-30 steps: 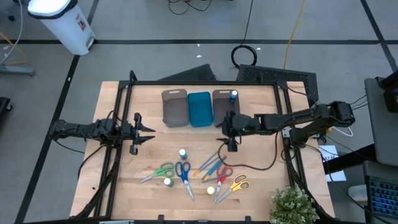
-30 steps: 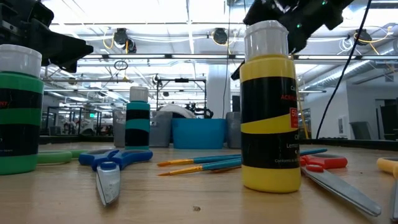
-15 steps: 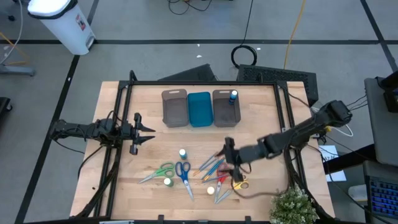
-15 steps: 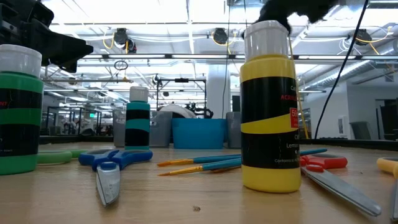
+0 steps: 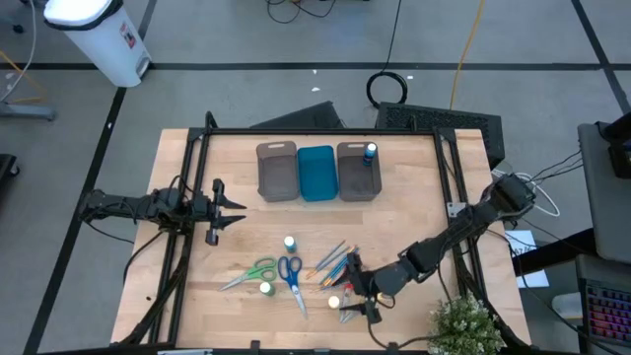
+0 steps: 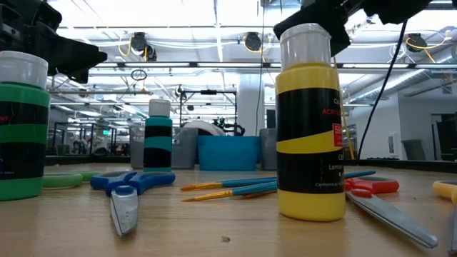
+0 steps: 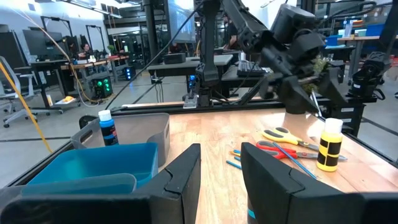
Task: Pick & Place Paint Supplies
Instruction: Put the yellow coloring bottle into the right gray bin
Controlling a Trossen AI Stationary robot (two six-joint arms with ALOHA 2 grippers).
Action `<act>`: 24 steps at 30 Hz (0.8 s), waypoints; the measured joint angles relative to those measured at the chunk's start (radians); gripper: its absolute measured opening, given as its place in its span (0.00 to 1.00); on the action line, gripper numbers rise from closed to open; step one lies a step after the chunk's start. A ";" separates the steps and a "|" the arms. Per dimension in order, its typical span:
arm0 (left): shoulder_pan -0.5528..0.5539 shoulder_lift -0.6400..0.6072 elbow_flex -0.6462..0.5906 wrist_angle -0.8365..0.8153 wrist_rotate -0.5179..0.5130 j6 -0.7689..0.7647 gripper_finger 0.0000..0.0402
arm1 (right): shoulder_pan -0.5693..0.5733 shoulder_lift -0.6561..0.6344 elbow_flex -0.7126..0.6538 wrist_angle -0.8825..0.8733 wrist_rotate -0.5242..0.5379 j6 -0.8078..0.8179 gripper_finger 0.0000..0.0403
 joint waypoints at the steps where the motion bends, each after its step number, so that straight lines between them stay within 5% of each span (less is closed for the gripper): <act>1: 0.000 0.000 0.000 0.000 0.000 0.000 0.31 | 0.000 0.016 0.009 0.000 -0.011 0.000 0.73; 12: 0.000 0.000 0.000 -0.001 0.000 0.000 0.31 | -0.003 0.087 0.030 -0.020 -0.026 -0.016 0.71; 24: 0.000 0.000 0.000 -0.001 0.000 0.000 0.31 | -0.003 0.086 0.030 -0.037 -0.025 -0.039 0.53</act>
